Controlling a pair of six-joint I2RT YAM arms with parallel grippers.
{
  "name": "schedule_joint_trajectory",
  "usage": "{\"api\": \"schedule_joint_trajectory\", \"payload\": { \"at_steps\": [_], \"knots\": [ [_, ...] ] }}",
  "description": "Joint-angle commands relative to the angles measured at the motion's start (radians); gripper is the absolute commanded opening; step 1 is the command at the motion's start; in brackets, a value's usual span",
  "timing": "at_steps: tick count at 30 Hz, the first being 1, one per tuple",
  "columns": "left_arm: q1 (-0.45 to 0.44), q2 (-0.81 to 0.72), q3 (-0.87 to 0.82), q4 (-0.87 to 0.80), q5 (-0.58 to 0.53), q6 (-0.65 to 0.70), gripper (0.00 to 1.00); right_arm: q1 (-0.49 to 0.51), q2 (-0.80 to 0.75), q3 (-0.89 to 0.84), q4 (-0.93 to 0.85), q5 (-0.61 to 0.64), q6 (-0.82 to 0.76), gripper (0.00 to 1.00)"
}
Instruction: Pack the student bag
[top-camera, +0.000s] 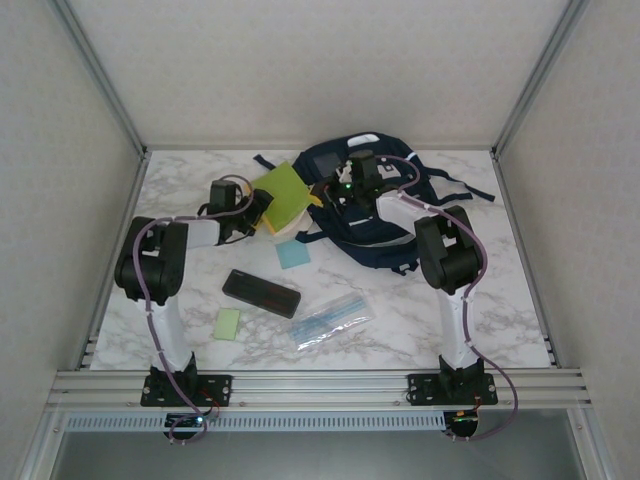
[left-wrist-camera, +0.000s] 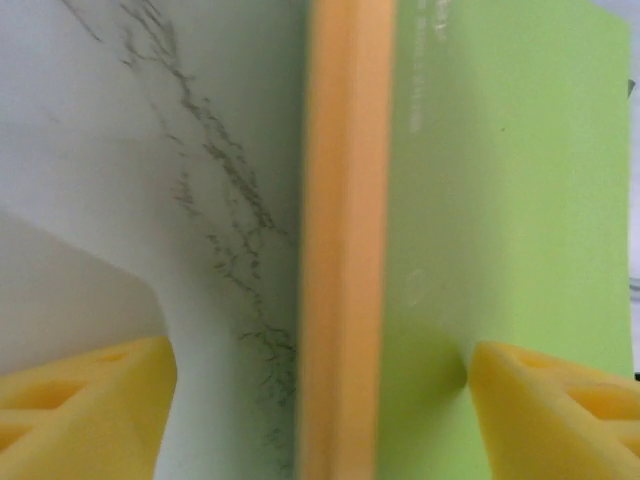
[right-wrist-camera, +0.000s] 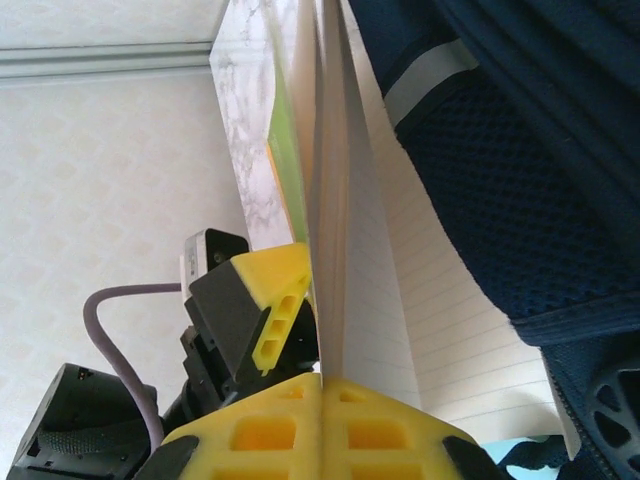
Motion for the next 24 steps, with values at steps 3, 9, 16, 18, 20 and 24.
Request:
{"api": "schedule_joint_trajectory", "payload": {
  "at_steps": [3, 9, 16, 18, 20, 24],
  "knots": [
    [-0.035, 0.022, 0.062, 0.066, 0.005, -0.045, 0.52, -0.008, -0.040, -0.024, 0.031, -0.004, 0.015, 0.00],
    [-0.037, -0.024, 0.059, 0.019, -0.035, -0.043, 0.09, -0.009, -0.040, -0.030, 0.018, 0.003, 0.006, 0.00],
    [-0.037, -0.099, 0.047, -0.069, -0.088, -0.058, 0.00, -0.008, -0.100, -0.063, -0.031, 0.062, -0.025, 0.69],
    [-0.037, -0.126, 0.056, -0.095, -0.120, -0.072, 0.00, -0.005, -0.147, -0.084, -0.084, 0.101, -0.056, 0.99],
    [-0.037, -0.156, 0.066, -0.117, -0.158, -0.084, 0.00, 0.005, -0.191, -0.105, -0.127, 0.132, -0.078, 0.99],
    [-0.037, -0.212, 0.077, -0.129, -0.236, -0.123, 0.00, 0.057, -0.256, -0.143, -0.145, 0.151, -0.059, 0.99]
  ]
}}
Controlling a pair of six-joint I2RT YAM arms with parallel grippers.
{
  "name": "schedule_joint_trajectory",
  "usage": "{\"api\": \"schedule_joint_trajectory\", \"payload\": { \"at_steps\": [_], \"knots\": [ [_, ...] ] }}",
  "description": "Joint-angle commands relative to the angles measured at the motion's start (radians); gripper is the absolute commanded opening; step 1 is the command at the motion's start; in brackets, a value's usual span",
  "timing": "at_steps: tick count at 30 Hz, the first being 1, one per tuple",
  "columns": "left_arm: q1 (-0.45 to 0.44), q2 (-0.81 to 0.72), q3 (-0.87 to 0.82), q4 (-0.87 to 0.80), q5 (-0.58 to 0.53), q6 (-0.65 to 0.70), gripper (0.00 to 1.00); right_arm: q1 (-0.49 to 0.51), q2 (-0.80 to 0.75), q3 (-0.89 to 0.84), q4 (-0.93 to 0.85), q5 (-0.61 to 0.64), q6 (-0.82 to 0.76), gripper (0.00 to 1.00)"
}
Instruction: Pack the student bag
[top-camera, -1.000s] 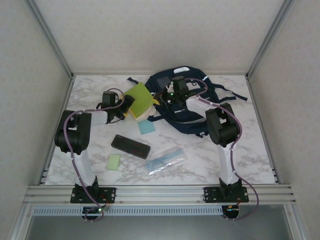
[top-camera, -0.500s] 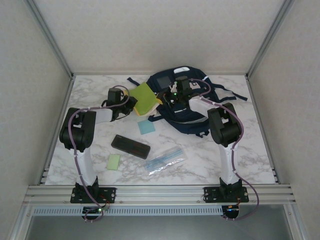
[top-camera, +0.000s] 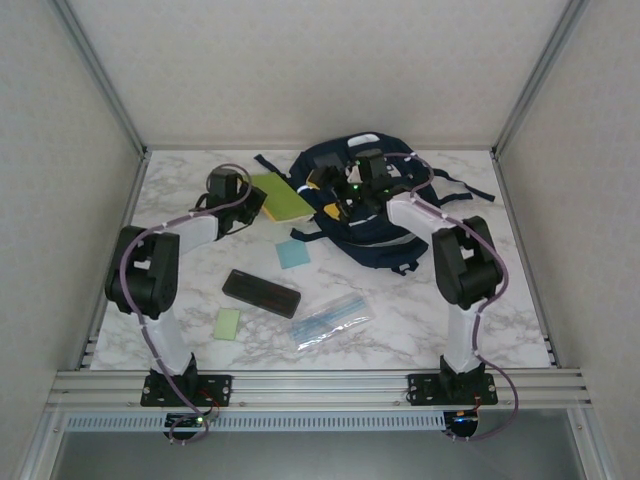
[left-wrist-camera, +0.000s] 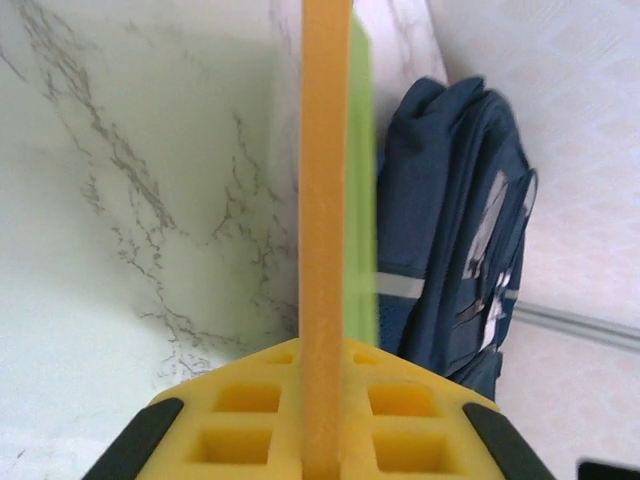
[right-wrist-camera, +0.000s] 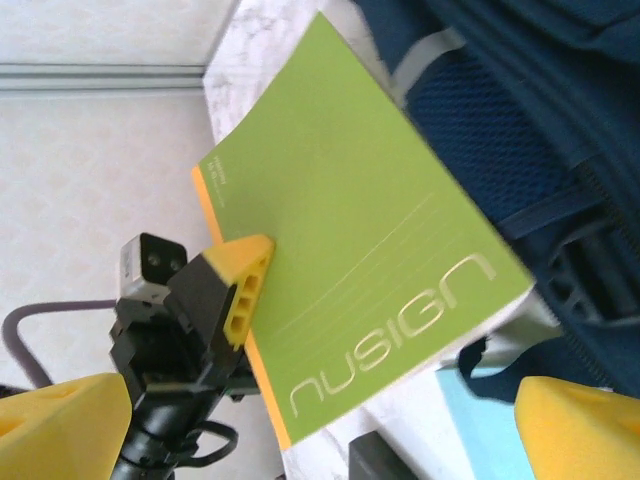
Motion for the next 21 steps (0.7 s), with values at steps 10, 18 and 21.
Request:
{"api": "schedule_joint_trajectory", "payload": {
  "at_steps": [10, 18, 21],
  "knots": [
    [-0.020, -0.196, -0.008, 0.065, -0.189, -0.141, 0.00, 0.193, -0.023, -0.117, 0.390, 0.013, 0.337, 0.99],
    [-0.055, -0.311, -0.097, 0.060, -0.213, -0.167, 0.00, 0.200, 0.073, -0.105, 0.612, 0.072, 0.472, 0.78],
    [-0.068, -0.332, -0.127, 0.049, -0.217, -0.169, 0.00, 0.199, 0.075, -0.109, 0.636, 0.092, 0.483, 0.33]
  ]
}}
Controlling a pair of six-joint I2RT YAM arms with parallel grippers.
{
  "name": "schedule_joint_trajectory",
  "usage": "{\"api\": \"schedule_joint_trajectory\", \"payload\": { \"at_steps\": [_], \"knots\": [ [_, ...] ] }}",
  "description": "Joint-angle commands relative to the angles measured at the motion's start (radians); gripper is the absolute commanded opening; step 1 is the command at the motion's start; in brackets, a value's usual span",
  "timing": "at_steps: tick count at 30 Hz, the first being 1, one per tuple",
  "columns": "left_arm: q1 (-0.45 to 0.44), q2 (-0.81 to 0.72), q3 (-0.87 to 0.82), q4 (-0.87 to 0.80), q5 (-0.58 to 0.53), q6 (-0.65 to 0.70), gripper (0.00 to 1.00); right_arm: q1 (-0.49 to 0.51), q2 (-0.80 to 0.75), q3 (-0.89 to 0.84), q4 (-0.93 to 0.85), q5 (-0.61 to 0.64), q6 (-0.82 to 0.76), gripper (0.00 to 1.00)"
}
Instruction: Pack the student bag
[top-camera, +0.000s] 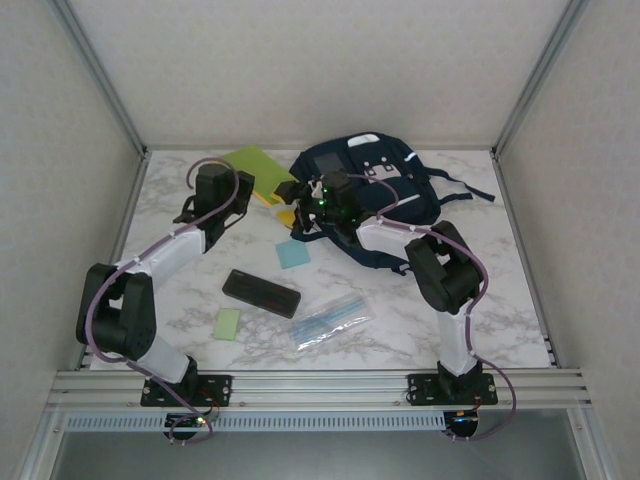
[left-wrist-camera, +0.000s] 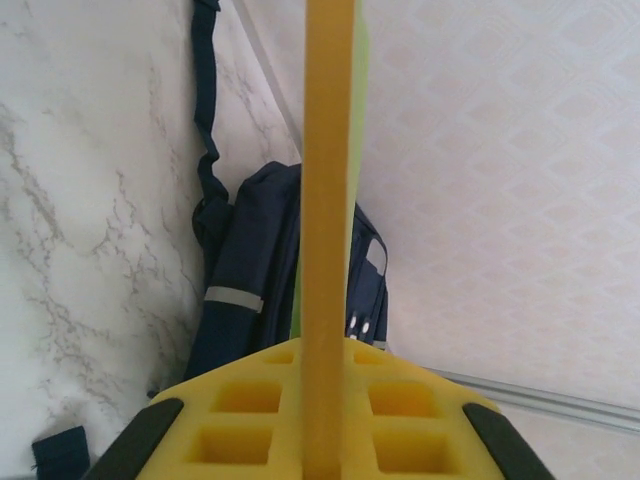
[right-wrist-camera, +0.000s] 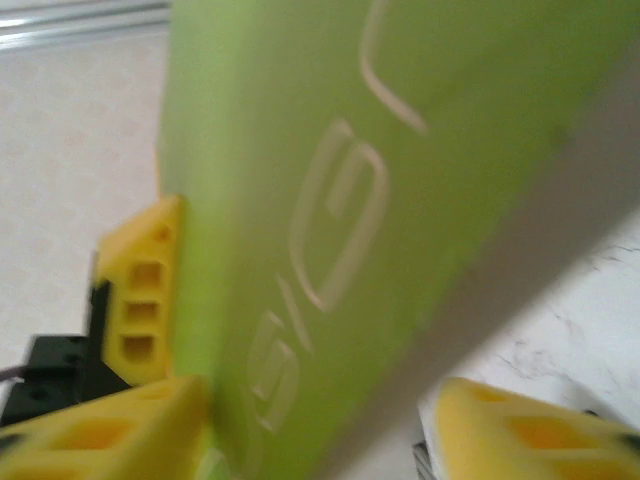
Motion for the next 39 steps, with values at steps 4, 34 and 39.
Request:
{"api": "schedule_joint_trajectory", "payload": {
  "at_steps": [4, 34, 39],
  "knots": [
    [-0.029, -0.056, -0.046, 0.025, -0.010, -0.029, 0.01, -0.021, -0.022, -0.024, 0.076, 0.054, 0.030, 0.00],
    [-0.552, 0.543, 0.927, -0.849, 0.101, 1.141, 0.88, -0.739, -0.812, -0.189, -1.073, 0.337, -0.857, 0.00],
    [-0.601, 0.695, 1.104, -0.953, 0.111, 1.237, 0.84, -0.819, -0.902, -0.267, -1.088, 0.332, -0.868, 0.00]
  ]
}}
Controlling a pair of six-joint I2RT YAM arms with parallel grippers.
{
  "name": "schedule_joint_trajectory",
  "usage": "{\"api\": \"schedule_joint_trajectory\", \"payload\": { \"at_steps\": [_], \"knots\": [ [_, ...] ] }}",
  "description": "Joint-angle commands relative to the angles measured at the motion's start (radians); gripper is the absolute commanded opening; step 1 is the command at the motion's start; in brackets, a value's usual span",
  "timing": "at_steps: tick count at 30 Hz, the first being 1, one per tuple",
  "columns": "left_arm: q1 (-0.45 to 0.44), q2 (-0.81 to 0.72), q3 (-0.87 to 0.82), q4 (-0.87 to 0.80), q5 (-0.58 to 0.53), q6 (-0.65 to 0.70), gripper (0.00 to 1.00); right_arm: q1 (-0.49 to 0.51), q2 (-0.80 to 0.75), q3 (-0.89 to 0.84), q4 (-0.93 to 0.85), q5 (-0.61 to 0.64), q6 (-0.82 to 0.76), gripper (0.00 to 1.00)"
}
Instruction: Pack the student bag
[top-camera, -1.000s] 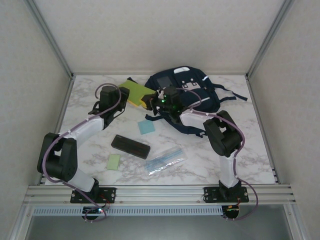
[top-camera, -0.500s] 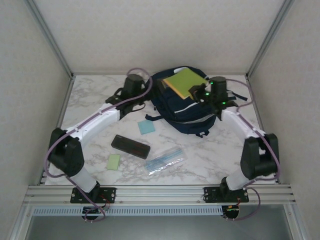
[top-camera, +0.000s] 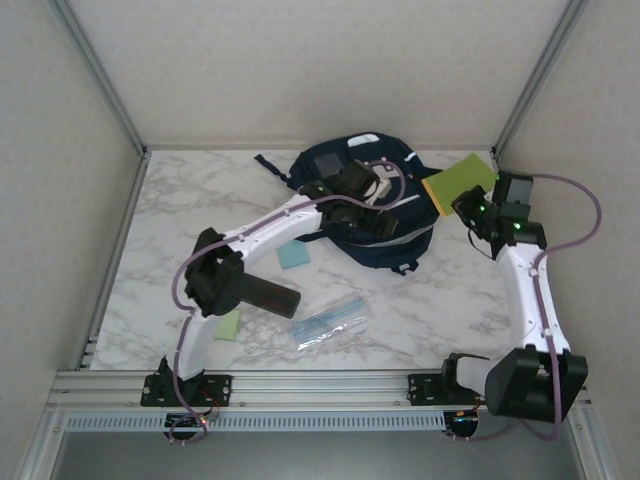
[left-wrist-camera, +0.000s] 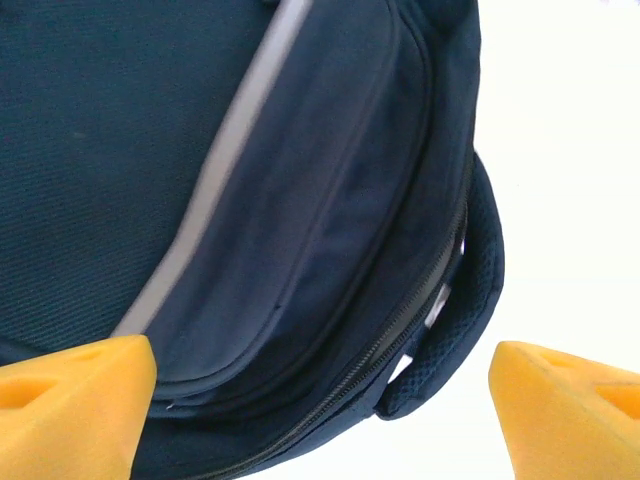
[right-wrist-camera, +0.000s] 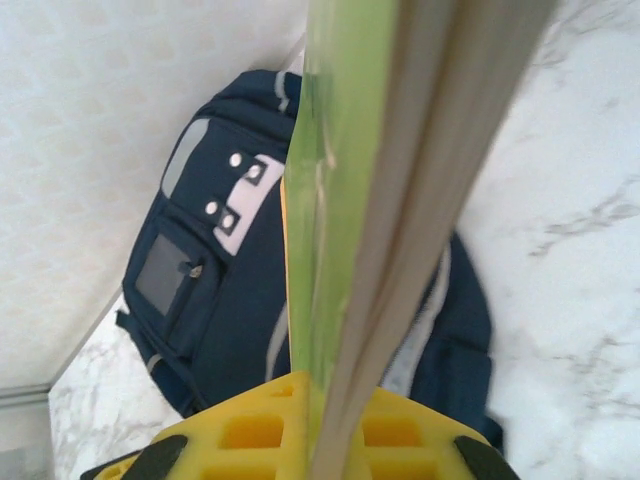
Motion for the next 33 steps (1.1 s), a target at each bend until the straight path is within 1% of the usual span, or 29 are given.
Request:
{"api": "schedule_joint_trajectory", "payload": {
  "at_steps": [1, 5, 9, 12, 14, 15, 20, 25, 27, 29, 33],
  "knots": [
    [-0.030, 0.078, 0.119, -0.142, 0.028, 0.125, 0.84, -0.033, -0.059, -0.049, -0.023, 0.008, -0.047, 0.00],
    [-0.040, 0.162, 0.207, -0.176, 0.027, 0.147, 0.84, -0.049, -0.102, -0.087, -0.026, -0.008, -0.048, 0.00],
    [-0.040, 0.209, 0.250, -0.193, 0.029, 0.162, 0.83, -0.055, -0.122, -0.101, -0.044, -0.013, -0.056, 0.00],
    [-0.040, 0.233, 0.257, -0.205, 0.036, 0.170, 0.79, -0.057, -0.132, -0.104, -0.052, -0.010, -0.060, 0.00],
    [-0.041, 0.248, 0.257, -0.212, 0.029, 0.173, 0.75, -0.060, -0.138, -0.104, -0.055, -0.008, -0.062, 0.00],
    [-0.041, 0.256, 0.257, -0.213, 0.020, 0.174, 0.71, -0.060, -0.139, -0.103, -0.055, -0.008, -0.061, 0.00],
    [-0.040, 0.284, 0.261, -0.207, -0.047, 0.163, 0.45, -0.062, -0.150, -0.100, -0.057, -0.012, -0.059, 0.00],
    [-0.034, 0.283, 0.311, -0.223, -0.050, 0.114, 0.10, -0.062, -0.163, -0.100, -0.068, -0.012, -0.067, 0.00],
    [-0.029, 0.279, 0.345, -0.239, -0.052, 0.081, 0.00, -0.063, -0.167, -0.103, -0.073, -0.010, -0.066, 0.00],
    [-0.020, 0.270, 0.373, -0.253, -0.041, 0.045, 0.00, -0.063, -0.172, -0.105, -0.078, -0.008, -0.068, 0.00],
    [0.005, 0.243, 0.386, -0.238, 0.049, -0.018, 0.14, -0.063, -0.185, -0.116, -0.086, -0.006, -0.071, 0.00]
  ]
}}
